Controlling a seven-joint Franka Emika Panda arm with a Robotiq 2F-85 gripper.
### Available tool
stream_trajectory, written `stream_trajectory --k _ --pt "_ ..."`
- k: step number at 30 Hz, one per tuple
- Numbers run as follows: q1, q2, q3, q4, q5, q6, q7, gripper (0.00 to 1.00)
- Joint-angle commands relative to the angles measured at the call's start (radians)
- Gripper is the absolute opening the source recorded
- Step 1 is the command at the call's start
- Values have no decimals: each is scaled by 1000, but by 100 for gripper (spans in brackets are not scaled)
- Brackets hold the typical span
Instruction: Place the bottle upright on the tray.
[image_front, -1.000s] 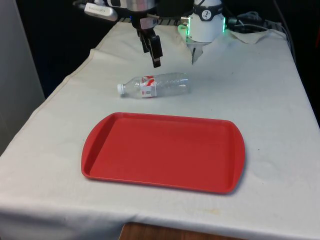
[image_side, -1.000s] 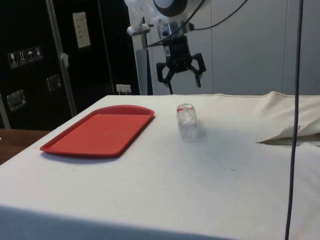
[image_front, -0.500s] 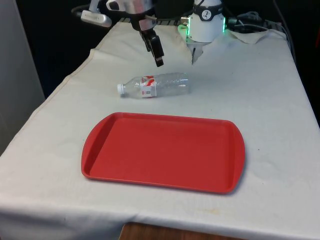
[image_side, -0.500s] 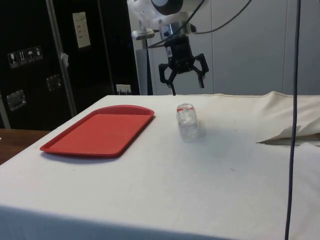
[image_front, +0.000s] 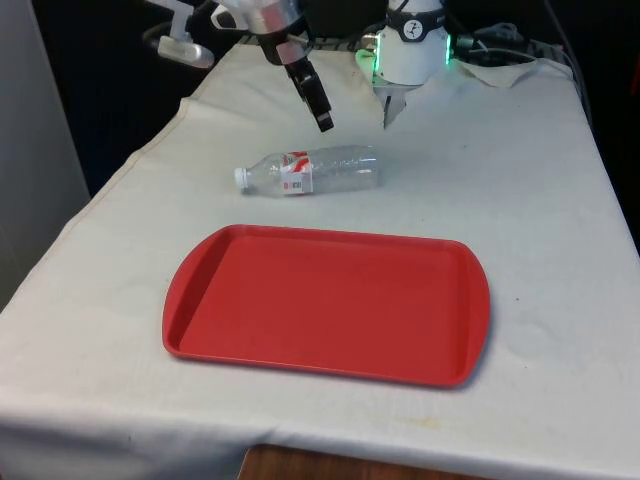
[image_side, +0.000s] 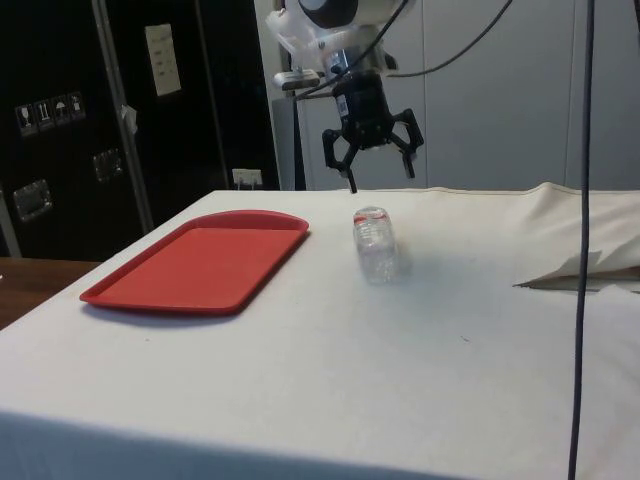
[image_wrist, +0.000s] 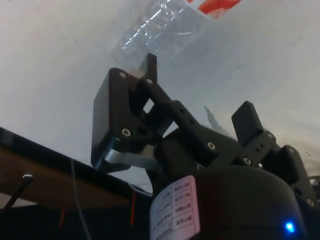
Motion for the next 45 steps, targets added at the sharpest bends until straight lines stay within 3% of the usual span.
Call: stream_trajectory --k 1,3,4,11,12,13,20,21,22,23,27,29,30,31,36,37,39,45 --pt "-6 5 3 6 20 -17 -12 100" --pt "0 4 -2 3 11 -11 -5 100" --pt "-7 9 0 9 29 -28 -17 100" --pt "-8 28 -9 26 68 -74 -36 100" --pt "-2 21 -13 19 50 -60 -25 100" --pt "-9 31 -10 28 74 -78 -39 100" --pt "-14 62 -17 50 127 -117 -68 100" --pt "-14 66 -18 52 133 -120 -72 100" --pt "-6 60 -23 46 117 -108 -62 100" --pt "-14 70 -20 55 141 -124 -77 100" --pt "-17 92 -26 69 176 -145 -98 100" --pt "-17 99 -30 75 189 -155 -106 100" --pt "-9 97 -35 70 178 -143 -99 100" --pt "-16 102 -33 78 194 -159 -109 100" --pt "-20 125 -39 101 228 -184 -123 100" --pt "-11 119 -43 93 217 -172 -116 100" --pt "-22 140 -43 118 243 -194 -130 100" --pt "-24 174 -54 155 268 -214 -141 100"
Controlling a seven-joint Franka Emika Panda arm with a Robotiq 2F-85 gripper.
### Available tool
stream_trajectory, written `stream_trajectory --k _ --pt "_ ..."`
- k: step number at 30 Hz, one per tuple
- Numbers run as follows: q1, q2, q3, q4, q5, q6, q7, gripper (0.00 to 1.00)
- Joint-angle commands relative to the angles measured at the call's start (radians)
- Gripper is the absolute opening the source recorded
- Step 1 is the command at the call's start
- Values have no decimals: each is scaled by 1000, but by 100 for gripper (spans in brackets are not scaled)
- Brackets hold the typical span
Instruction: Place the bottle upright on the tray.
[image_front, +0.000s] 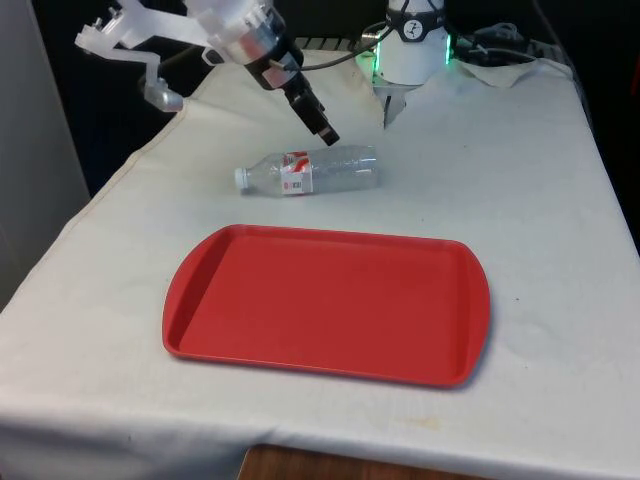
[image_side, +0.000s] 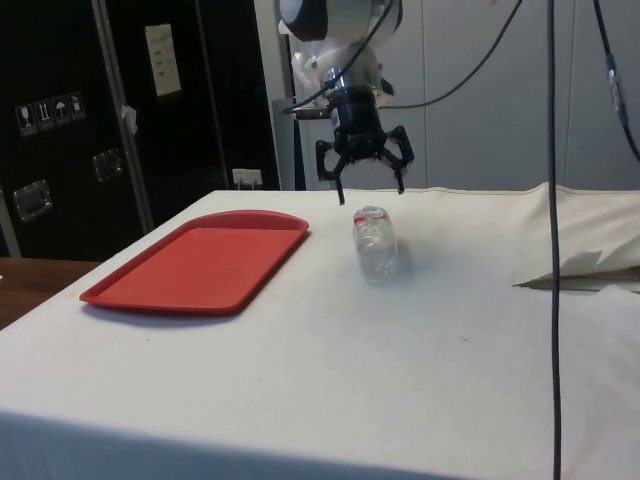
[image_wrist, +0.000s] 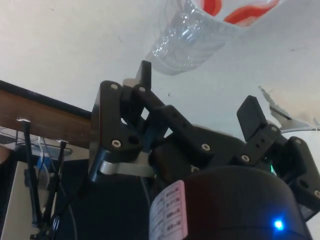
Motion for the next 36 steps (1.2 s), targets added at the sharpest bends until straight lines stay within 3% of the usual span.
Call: stream_trajectory --k 1,2,3,4,10,11,12,14,20,21,22,28,29,30,36 --pt "-9 14 0 18 12 -18 -10 100" --pt "-1 6 -2 7 3 -4 -2 100" --pt "-11 27 -5 33 17 -28 -16 100" --pt "-12 31 -8 38 20 -30 -19 100" --pt "-12 58 -27 54 35 -41 -50 100" --pt "-4 52 -31 46 28 -31 -44 100" --pt "-13 62 -29 56 37 -40 -55 100" --pt "-15 70 -33 60 43 -39 -66 100" --pt "-14 100 -50 80 64 -35 -99 100" --pt "-7 97 -55 75 58 -31 -94 100" --pt "-14 103 -52 83 67 -34 -103 100" --pt "-16 135 -65 104 88 -29 -134 100" --pt "-8 131 -71 99 81 -29 -129 100" --pt "-16 140 -67 107 92 -29 -139 100" --pt "-18 177 -82 130 119 -30 -175 100"
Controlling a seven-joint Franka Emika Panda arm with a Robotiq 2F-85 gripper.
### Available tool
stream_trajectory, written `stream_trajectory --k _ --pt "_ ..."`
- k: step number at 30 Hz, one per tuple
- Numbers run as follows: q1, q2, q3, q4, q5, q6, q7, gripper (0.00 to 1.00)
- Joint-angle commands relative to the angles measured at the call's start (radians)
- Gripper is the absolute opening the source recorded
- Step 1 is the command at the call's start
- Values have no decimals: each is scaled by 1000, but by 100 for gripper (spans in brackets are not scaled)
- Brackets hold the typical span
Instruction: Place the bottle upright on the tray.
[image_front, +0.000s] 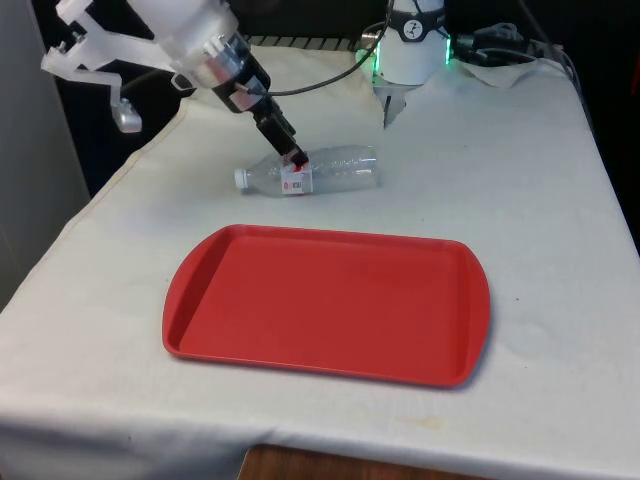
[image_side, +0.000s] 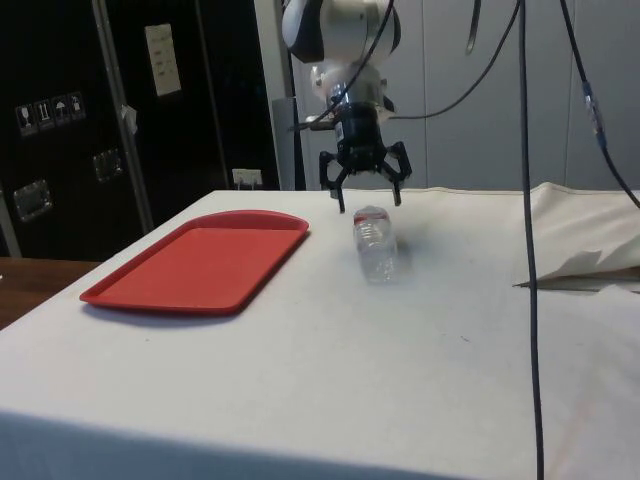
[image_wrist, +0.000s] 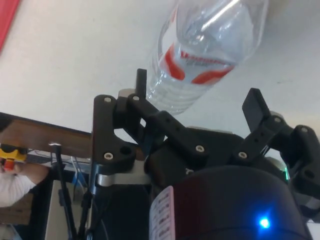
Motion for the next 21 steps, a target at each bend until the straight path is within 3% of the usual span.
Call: stream_trajectory --k 1,2,6,9,10,11,18,19,20,21 --pt "0 6 -2 3 4 0 -5 100" --pt "-7 16 -1 12 16 -1 -18 100" --pt "-10 37 -8 23 31 0 -39 100" --pt "-11 49 -13 28 42 0 -53 100" --pt "-4 48 -18 25 37 0 -51 100" --pt "-13 58 -14 31 48 -1 -63 100" --pt "-21 92 -21 48 75 -18 -92 100" --pt "-9 86 -28 38 71 -5 -88 100" --pt "-23 103 -23 56 83 -25 -98 100" --pt "-25 109 -24 61 87 -29 -101 100"
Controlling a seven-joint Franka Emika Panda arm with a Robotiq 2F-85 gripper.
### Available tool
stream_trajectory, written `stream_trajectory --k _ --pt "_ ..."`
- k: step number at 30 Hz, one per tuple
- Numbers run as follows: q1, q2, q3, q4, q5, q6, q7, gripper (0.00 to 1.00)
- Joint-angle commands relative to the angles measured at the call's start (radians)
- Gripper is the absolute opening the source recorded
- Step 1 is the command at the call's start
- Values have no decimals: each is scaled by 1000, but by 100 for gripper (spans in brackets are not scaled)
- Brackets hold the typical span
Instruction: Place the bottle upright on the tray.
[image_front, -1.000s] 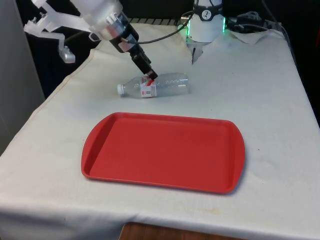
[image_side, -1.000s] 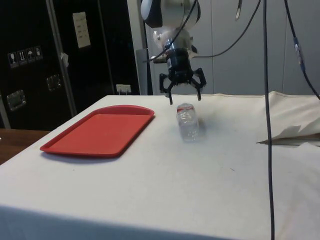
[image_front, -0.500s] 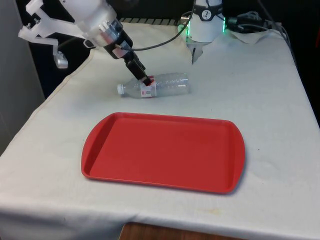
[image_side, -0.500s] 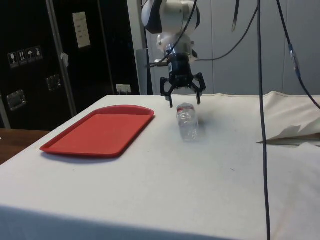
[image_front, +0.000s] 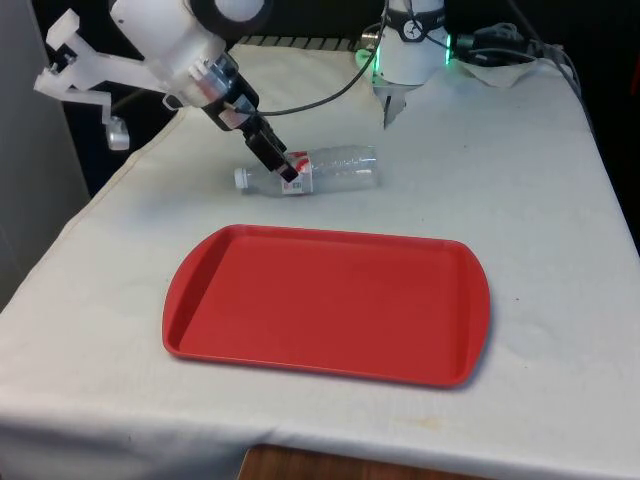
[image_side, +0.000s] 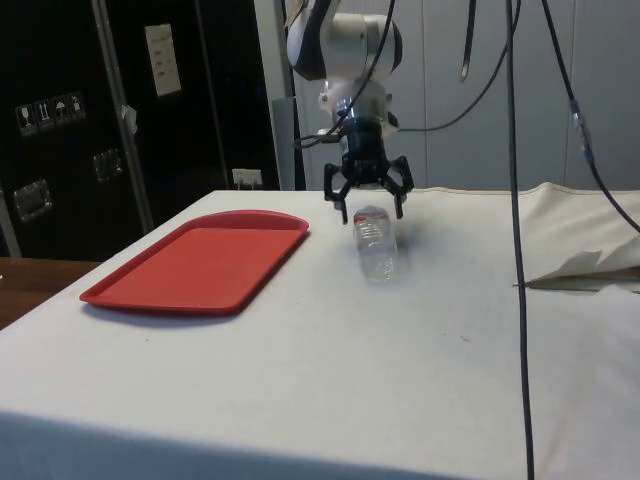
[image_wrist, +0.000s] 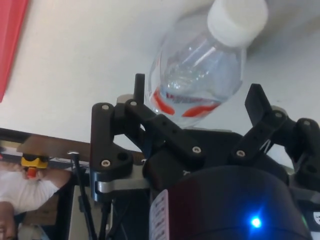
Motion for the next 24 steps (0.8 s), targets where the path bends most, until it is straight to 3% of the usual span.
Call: stream_trajectory --k 1,3,6,14,15,16,23,24 --pt "-14 11 6 16 8 -19 -6 100" --pt "-17 23 2 28 16 -29 -12 100" --pt "-7 35 -13 38 21 -33 -14 100" --pt "-14 44 -12 55 23 -52 -13 100" --pt "-7 38 -15 46 21 -38 -13 100" --pt "-15 45 -11 56 24 -55 -13 100" --pt "-20 67 -15 73 36 -98 -15 100" --pt "-10 60 -22 63 32 -83 -14 100"
